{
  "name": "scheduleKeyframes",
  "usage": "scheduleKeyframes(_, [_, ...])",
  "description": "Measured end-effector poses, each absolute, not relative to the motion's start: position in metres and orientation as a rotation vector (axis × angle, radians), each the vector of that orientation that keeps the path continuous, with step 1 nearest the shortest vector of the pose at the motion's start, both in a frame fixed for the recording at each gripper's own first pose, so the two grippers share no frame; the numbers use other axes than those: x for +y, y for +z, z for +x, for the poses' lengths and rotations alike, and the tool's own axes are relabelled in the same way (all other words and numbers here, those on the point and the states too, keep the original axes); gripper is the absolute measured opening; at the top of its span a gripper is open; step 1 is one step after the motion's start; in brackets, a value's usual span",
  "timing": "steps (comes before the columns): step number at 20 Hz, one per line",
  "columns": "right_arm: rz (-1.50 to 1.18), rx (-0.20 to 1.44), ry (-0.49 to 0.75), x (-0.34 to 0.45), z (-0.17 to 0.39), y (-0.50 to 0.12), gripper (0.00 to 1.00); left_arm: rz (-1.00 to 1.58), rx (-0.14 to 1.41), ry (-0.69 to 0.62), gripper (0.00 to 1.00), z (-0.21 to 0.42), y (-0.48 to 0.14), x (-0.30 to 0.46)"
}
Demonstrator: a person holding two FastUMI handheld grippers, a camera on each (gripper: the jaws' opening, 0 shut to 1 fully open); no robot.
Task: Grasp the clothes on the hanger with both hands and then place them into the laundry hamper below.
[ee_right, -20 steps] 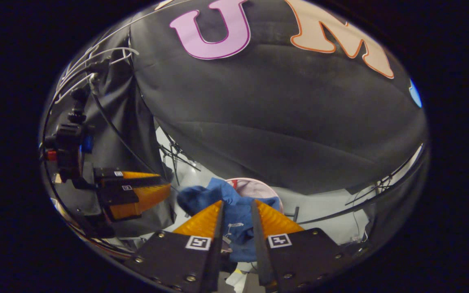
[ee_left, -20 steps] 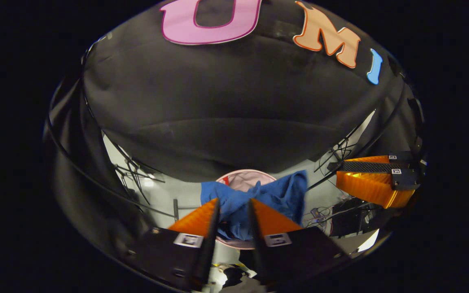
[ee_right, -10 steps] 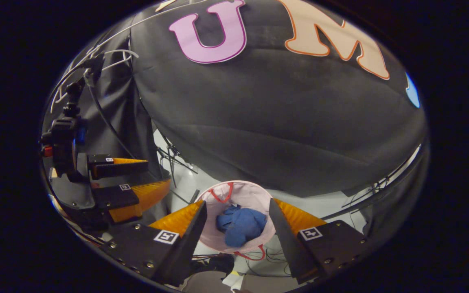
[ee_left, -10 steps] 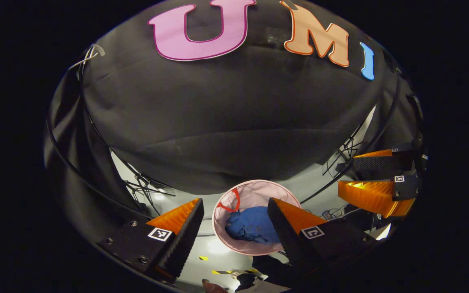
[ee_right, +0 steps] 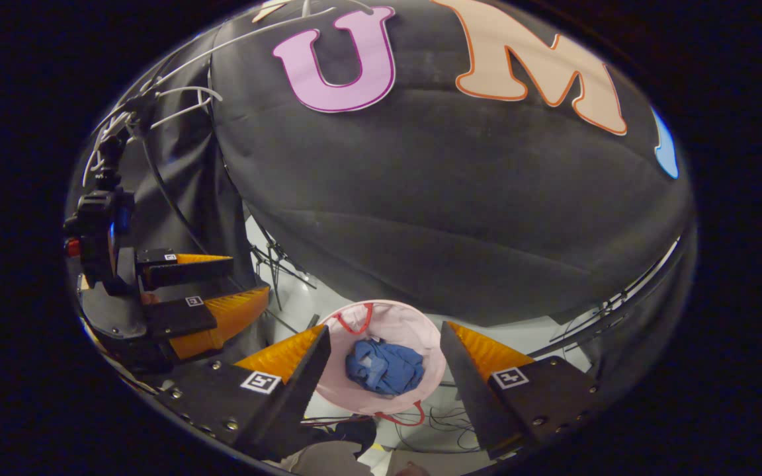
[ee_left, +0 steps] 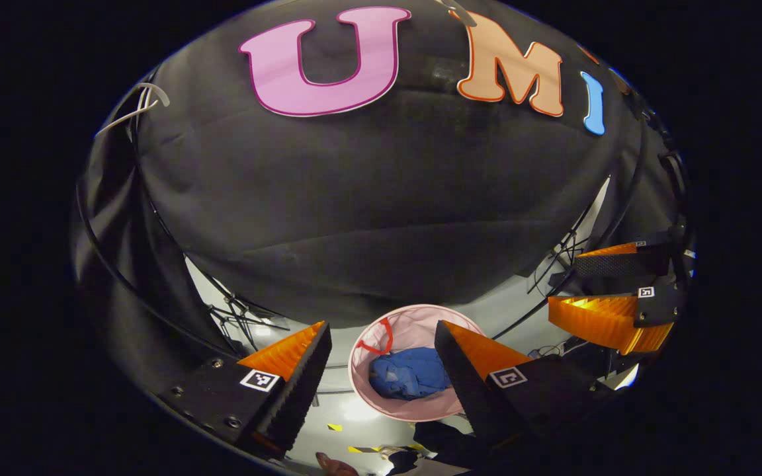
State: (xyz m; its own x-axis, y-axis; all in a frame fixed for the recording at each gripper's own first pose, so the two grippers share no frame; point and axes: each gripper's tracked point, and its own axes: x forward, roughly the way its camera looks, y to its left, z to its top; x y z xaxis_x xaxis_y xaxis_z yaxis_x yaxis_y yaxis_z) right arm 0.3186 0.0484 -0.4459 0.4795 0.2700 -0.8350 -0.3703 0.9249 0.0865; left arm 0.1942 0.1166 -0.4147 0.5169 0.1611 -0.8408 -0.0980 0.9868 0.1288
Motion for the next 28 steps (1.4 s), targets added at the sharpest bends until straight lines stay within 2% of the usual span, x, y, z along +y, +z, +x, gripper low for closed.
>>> scheduleKeyframes(2, [-0.1, 0.962, 0.379, 0.049, 0.327, -0.438, 1.0, 0.086, 0.952, 0.14, 0.99, 0.209, -0.398, 0.11])
scheduleKeyframes(3, [-0.096, 0.934, 0.369, 0.05, 0.331, -0.431, 0.95, 0.095, 0.913, 0.131, 0.99, 0.218, -0.387, 0.109])
scheduleKeyframes(4, [-0.093, 0.903, 0.36, 0.051, 0.338, -0.42, 0.99, 0.104, 0.86, 0.123, 0.99, 0.224, -0.372, 0.107])
scheduleKeyframes(5, [-0.089, 0.876, 0.35, 0.054, 0.342, -0.409, 0.99, 0.111, 0.807, 0.115, 0.99, 0.231, -0.358, 0.105])
scheduleKeyframes(10, [-0.06, 0.7, 0.302, 0.039, 0.352, -0.319, 1.0, 0.173, 0.562, 0.031, 0.99, 0.258, -0.286, 0.077])
scheduleKeyframes(13, [-0.053, 0.599, 0.271, 0.041, 0.347, -0.277, 0.99, 0.142, 0.453, -0.026, 1.0, 0.253, -0.249, 0.054])
scheduleKeyframes(14, [-0.048, 0.566, 0.262, 0.037, 0.342, -0.262, 0.99, 0.134, 0.417, -0.039, 0.97, 0.25, -0.233, 0.049])
scheduleKeyframes(16, [-0.035, 0.482, 0.24, 0.027, 0.334, -0.222, 0.99, 0.138, 0.321, -0.05, 1.0, 0.244, -0.192, 0.048])
scheduleKeyframes(20, [-0.011, 0.308, 0.205, 0.028, 0.299, -0.145, 0.99, 0.112, 0.112, -0.087, 1.0, 0.212, -0.11, 0.041])
scheduleKeyframes(23, [-0.013, 0.209, 0.194, 0.038, 0.253, -0.111, 0.99, 0.124, -0.019, -0.112, 0.96, 0.181, -0.06, 0.039])
scheduleKeyframes(24, [-0.012, 0.179, 0.191, 0.041, 0.239, -0.1, 0.94, 0.141, -0.053, -0.119, 0.96, 0.169, -0.045, 0.039])
scheduleKeyframes(25, [-0.009, 0.151, 0.189, 0.047, 0.219, -0.09, 0.94, 0.157, -0.081, -0.119, 0.92, 0.155, -0.035, 0.04])
scheduleKeyframes(26, [-0.004, 0.123, 0.185, 0.052, 0.204, -0.081, 0.94, 0.168, -0.098, -0.12, 1.0, 0.142, -0.027, 0.04])
scheduleKeyframes(28, [0.01, 0.079, 0.179, 0.06, 0.172, -0.062, 0.94, 0.158, -0.114, -0.134, 1.0, 0.117, -0.018, 0.038])
